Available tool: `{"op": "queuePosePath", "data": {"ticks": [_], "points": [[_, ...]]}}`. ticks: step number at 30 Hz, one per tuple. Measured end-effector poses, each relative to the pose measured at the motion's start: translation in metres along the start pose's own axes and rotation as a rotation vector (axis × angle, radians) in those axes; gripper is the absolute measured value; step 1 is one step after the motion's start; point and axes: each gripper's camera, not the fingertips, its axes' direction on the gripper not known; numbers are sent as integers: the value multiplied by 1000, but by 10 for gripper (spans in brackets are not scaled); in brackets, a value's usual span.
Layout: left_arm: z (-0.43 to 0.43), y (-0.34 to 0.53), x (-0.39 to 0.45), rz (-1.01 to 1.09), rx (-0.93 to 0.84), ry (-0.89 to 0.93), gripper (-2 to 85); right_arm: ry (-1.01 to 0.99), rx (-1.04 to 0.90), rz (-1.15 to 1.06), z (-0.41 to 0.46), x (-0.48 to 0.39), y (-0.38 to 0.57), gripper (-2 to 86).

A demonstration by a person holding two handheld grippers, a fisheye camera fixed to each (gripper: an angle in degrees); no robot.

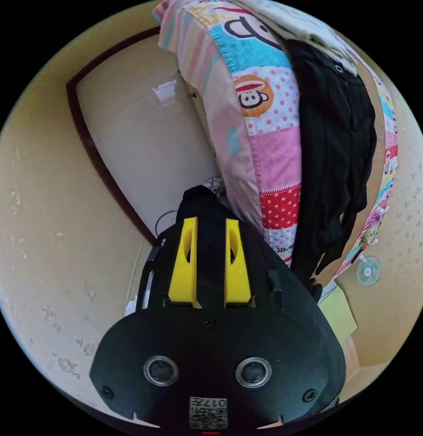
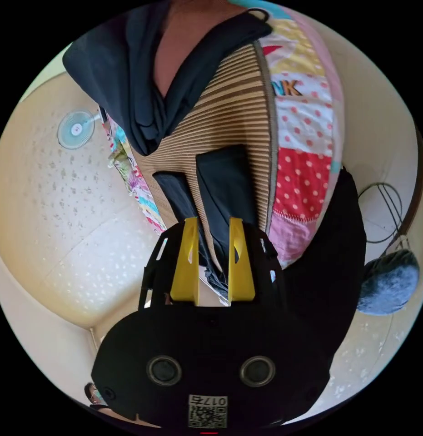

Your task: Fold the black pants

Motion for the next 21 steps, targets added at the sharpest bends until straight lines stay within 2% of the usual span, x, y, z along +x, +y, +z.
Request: {"op": "queuePosePath", "data": {"ticks": [3,6,11,13,15,19,21], "points": [[-2,30,-17,-71,-19,69,91,105,-19,-29,-11,-19,-13,110],[-18,47,-6,6,11,120,91,234,-36,-59,-25,-27,-25,132],[-39,69,26,87,62,66,91,322,-57,-143,-37,-28,-37,144],[-42,79,38,106,89,78,91,288,-93,-167,-33,-25,-40,131],[-42,91,53,120,112,94,91,189,-144,-220,-26,-28,-38,76],[-32,100,73,142,109,77,90,24,-241,-356,-14,-57,-27,45],[-24,103,88,175,102,49,89,-181,-488,-535,4,-98,-6,40]]}}
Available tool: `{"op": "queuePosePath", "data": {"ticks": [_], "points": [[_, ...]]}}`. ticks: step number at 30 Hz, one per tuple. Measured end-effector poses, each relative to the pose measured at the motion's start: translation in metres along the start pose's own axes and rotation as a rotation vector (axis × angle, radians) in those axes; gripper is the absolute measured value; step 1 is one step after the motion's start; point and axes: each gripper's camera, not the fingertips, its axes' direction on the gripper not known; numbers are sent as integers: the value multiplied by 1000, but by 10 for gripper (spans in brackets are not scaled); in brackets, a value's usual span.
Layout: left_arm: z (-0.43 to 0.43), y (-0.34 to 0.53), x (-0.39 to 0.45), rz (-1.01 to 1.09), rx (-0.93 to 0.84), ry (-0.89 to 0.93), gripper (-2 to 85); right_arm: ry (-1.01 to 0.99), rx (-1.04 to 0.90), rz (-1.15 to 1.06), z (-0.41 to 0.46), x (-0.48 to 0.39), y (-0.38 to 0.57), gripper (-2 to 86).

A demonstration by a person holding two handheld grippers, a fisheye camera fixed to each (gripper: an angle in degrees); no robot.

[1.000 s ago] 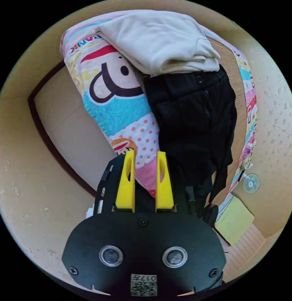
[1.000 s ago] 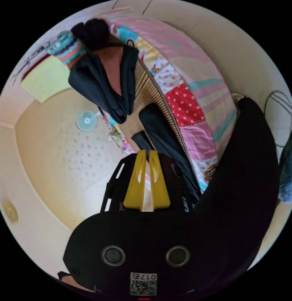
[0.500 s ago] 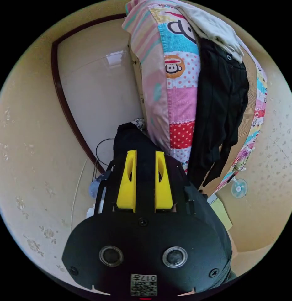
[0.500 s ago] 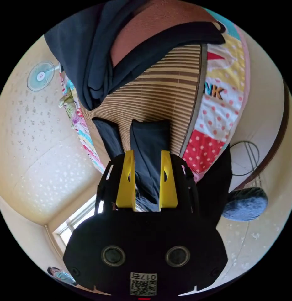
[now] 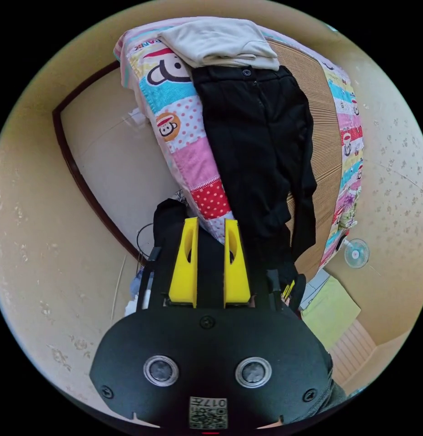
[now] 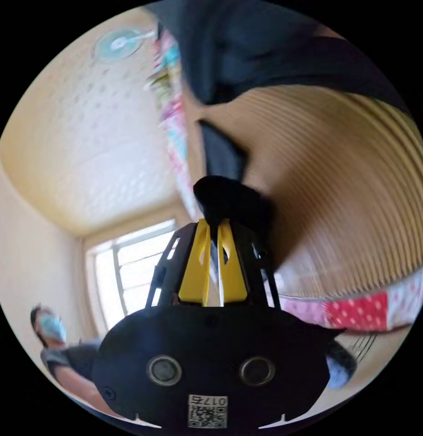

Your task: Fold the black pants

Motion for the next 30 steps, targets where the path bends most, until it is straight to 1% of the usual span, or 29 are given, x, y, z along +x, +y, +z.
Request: {"op": "queuePosePath", "data": {"ticks": [1,3,6,7,8,10,12,13,15,16,17,18,19,20,21,22,23,24,25,27,30], "points": [[3,0,4,10,-4,-6,89,-46,-59,-61,7,-14,0,39],[15,1,18,51,-20,-31,89,-153,-210,-293,16,-78,13,36],[33,5,30,93,-37,-46,89,-269,-259,-517,-10,-136,42,34],[38,6,32,99,-40,-46,89,-266,-253,-536,-18,-140,47,34],[46,9,34,106,-48,-45,89,-221,-213,-525,-39,-140,55,34],[58,13,33,110,-62,-41,89,-94,-97,-416,-76,-121,65,33],[71,20,28,103,-71,-43,88,39,46,-214,-124,-73,79,31],[73,22,27,101,-72,-44,88,71,75,-163,-134,-59,83,30],[80,30,16,81,-69,-49,88,254,194,133,-170,1,105,27],[82,33,12,73,-66,-48,88,297,224,222,-178,15,112,26],[84,38,4,53,-59,-41,87,349,293,408,-191,41,131,23],[85,45,-5,28,-50,-30,87,337,411,542,-202,57,153,19],[86,48,-9,16,-45,-24,87,312,485,570,-206,60,165,17],[87,56,-18,-9,-31,-13,87,243,635,565,-208,58,186,15],[89,64,-27,-31,-17,-5,87,197,732,518,-204,51,197,13],[89,68,-31,-41,-11,-2,87,188,747,494,-200,47,198,14],[92,77,-39,-61,-1,3,86,187,710,444,-186,40,189,16],[94,87,-48,-82,9,7,86,177,605,386,-167,35,168,21],[96,92,-52,-92,14,10,87,167,540,360,-155,34,156,24],[102,112,-69,-141,34,30,86,146,297,284,-105,31,102,59],[108,136,-90,-208,61,65,86,210,190,294,-53,29,46,107]]}}
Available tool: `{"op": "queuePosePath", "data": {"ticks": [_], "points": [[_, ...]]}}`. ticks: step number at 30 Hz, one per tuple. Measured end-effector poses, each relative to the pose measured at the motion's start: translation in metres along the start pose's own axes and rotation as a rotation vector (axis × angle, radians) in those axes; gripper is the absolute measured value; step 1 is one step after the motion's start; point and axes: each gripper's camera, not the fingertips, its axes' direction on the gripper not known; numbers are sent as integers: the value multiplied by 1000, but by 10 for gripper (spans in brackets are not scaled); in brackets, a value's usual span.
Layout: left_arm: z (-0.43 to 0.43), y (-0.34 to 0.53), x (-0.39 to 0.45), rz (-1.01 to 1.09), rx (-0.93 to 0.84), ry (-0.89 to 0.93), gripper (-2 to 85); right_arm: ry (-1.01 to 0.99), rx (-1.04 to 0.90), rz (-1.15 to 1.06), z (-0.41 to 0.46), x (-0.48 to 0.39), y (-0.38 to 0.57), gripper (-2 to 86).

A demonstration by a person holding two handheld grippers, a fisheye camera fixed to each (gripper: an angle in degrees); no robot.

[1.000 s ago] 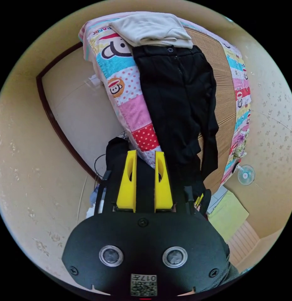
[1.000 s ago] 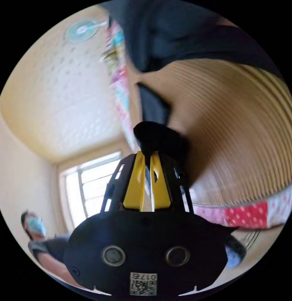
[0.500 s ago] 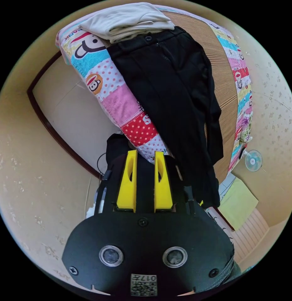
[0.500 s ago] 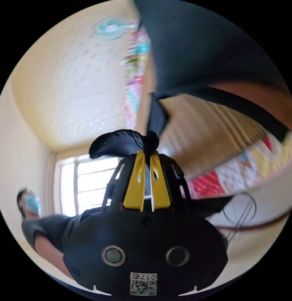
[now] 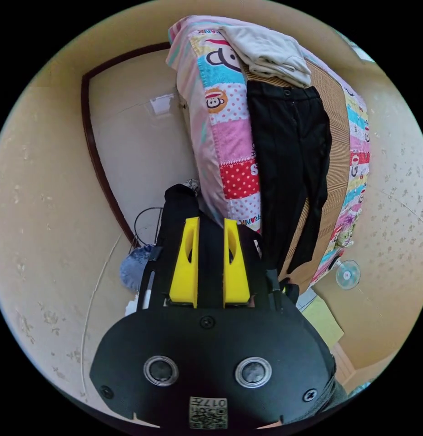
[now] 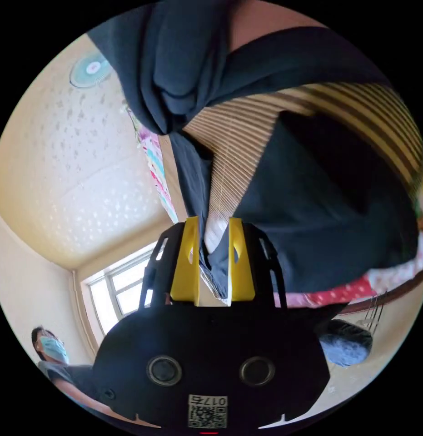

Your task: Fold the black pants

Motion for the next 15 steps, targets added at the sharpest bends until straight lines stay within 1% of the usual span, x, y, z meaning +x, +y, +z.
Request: {"op": "queuePosePath", "data": {"ticks": [5,7,9,11,13,14,15], "points": [[3,28,-27,-84,35,28,86,27,-1,79,69,-17,-52,118],[4,38,-33,-102,44,28,86,7,28,88,83,-19,-59,98],[4,50,-37,-124,48,25,86,24,19,86,97,-27,-62,45],[2,59,-40,-137,62,23,86,-12,39,40,98,-39,-57,31],[-1,68,-43,-146,77,24,85,-131,27,-52,96,-59,-48,21],[-3,74,-45,-153,84,20,85,-178,8,-119,93,-80,-39,17],[-5,79,-48,-165,88,13,85,-182,-18,-187,89,-107,-28,14]]}}
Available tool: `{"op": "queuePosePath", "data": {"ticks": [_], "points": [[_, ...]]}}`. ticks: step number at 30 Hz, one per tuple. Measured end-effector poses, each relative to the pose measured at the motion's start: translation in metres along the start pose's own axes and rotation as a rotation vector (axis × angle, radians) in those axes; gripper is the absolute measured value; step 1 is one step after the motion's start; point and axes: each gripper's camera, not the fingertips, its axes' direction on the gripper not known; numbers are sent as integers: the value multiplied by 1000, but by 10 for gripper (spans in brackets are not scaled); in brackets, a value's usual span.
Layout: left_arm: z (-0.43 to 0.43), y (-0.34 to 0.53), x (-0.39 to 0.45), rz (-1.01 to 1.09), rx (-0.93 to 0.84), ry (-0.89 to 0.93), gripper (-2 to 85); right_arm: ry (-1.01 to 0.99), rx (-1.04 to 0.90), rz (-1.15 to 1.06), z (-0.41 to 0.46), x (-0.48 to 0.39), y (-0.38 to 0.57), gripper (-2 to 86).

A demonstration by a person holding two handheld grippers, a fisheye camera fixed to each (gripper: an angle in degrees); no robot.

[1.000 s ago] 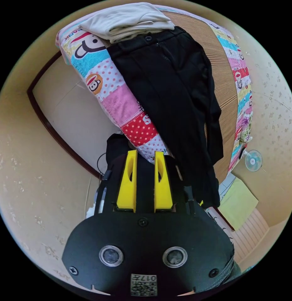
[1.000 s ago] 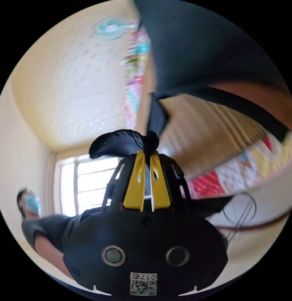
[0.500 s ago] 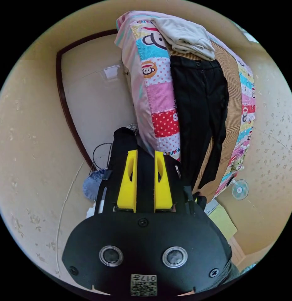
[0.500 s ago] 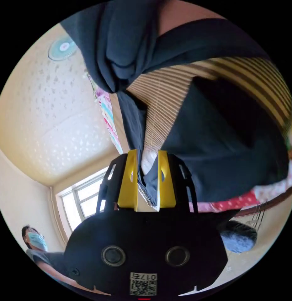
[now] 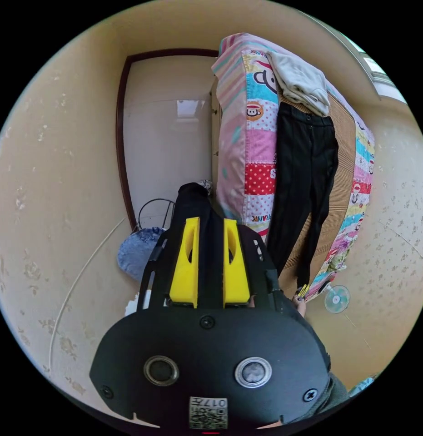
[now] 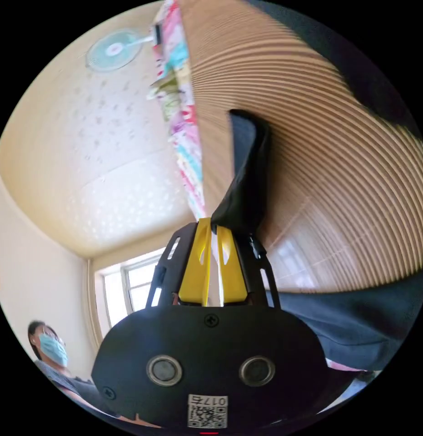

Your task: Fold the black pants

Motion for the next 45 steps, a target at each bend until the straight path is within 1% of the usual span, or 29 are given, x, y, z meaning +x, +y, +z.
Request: {"op": "queuePosePath", "data": {"ticks": [1,2,3,5,6,7,10,11,12,14,16,19,21,22,24,25,27,28,30,31,33,34,36,37,39,42,45], "points": [[-1,2,-2,-8,2,-4,85,2,-21,-29,1,-16,3,13],[-3,7,-7,-24,8,-6,85,32,-52,-100,4,-50,8,12],[-4,11,-11,-38,13,-4,84,98,-80,-216,9,-89,13,10],[-6,16,-17,-57,20,-4,84,210,-107,-378,18,-137,10,9],[-7,19,-22,-70,24,-2,83,270,-89,-418,24,-156,1,9],[-7,20,-24,-75,26,0,83,295,-78,-423,27,-161,-6,9],[-7,22,-31,-91,25,9,84,456,-48,-458,53,-158,-61,15],[-8,21,-32,-90,22,10,84,545,-54,-461,65,-145,-84,20],[-9,20,-32,-82,23,13,84,629,-74,-433,75,-128,-106,27],[-11,17,-30,-60,27,18,84,717,-105,-358,81,-101,-126,38],[-14,12,-26,-35,32,24,85,705,-115,-303,76,-80,-126,54],[-17,-2,-16,14,34,56,87,608,-191,-319,68,-50,-97,54],[-13,-20,-4,48,3,79,87,577,-356,-338,67,-19,-61,40],[-12,-26,-1,56,-10,85,87,579,-392,-332,65,-10,-50,37],[-5,-53,15,97,-55,104,87,550,-500,-258,50,31,-4,27],[-4,-61,20,108,-65,106,87,525,-522,-234,44,42,6,25],[2,-95,42,151,-111,114,88,431,-543,-92,13,82,45,17],[3,-104,48,161,-121,116,88,414,-528,-52,3,90,53,15],[6,-141,75,217,-157,124,90,347,-422,104,-38,121,81,13],[6,-151,83,233,-165,123,91,324,-381,142,-48,128,87,13],[6,-189,113,291,-189,113,97,210,-172,318,-94,157,107,18],[6,-198,120,301,-194,112,99,179,-113,358,-105,163,112,20],[8,-234,148,334,-215,121,107,74,133,474,-144,179,135,31],[8,-243,154,338,-218,124,110,52,190,501,-151,181,141,34],[5,-274,175,335,-198,141,125,-48,372,580,-169,186,162,49],[4,-308,186,261,-149,200,136,-137,487,561,-174,184,173,58],[7,-332,182,150,-111,282,135,-140,476,554,-168,185,173,63]]}}
